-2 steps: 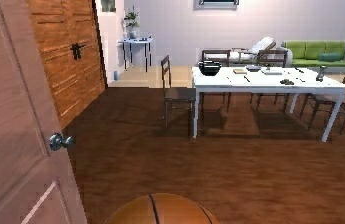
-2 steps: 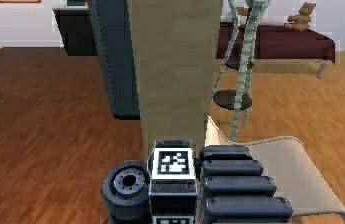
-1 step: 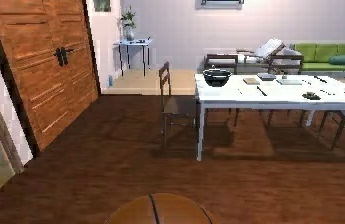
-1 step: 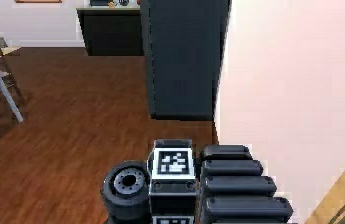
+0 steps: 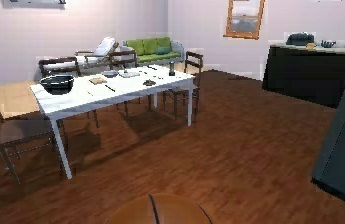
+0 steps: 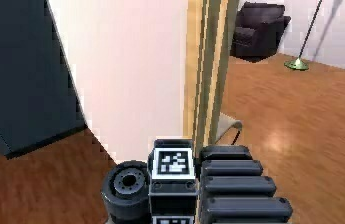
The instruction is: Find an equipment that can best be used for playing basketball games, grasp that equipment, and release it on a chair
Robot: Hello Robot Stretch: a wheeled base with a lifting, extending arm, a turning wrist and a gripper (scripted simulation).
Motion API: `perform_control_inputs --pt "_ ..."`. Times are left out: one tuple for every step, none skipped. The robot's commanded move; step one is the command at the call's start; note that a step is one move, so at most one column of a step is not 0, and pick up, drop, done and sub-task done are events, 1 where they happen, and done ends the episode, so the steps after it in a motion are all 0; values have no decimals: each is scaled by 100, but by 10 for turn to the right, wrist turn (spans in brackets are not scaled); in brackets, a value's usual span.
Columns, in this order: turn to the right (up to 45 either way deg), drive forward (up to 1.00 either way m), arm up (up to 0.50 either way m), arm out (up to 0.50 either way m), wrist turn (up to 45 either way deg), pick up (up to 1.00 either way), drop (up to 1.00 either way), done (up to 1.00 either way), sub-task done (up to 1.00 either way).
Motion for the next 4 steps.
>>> perform_control_inputs --pt "0 25 0 0 0 0 0 0 0" --pt "-390 0 0 0 0 0 0 0 0" --pt "0 85 0 0 0 0 0 0 0" --pt "-450 0 0 0 0 0 0 0 0"
